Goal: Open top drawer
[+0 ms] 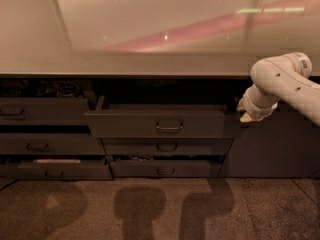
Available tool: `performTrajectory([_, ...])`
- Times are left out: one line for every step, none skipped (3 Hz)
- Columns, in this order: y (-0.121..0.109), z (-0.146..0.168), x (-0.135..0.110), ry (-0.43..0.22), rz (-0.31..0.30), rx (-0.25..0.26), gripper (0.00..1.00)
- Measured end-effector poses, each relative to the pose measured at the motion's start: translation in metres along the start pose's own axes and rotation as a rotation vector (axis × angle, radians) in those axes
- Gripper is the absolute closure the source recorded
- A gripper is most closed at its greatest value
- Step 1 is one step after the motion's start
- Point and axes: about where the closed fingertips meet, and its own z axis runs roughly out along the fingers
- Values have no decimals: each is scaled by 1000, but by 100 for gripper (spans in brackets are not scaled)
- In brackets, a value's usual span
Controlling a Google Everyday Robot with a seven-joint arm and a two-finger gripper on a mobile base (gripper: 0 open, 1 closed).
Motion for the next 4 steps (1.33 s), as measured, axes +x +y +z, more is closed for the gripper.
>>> performTrajectory([7, 1, 0, -1, -5, 2, 100])
performTrajectory([6, -2, 0, -1, -5, 2, 100])
performTrajectory([12, -3, 0, -3, -11, 4, 100])
performTrajectory([12, -3, 0, -3, -11, 4, 100])
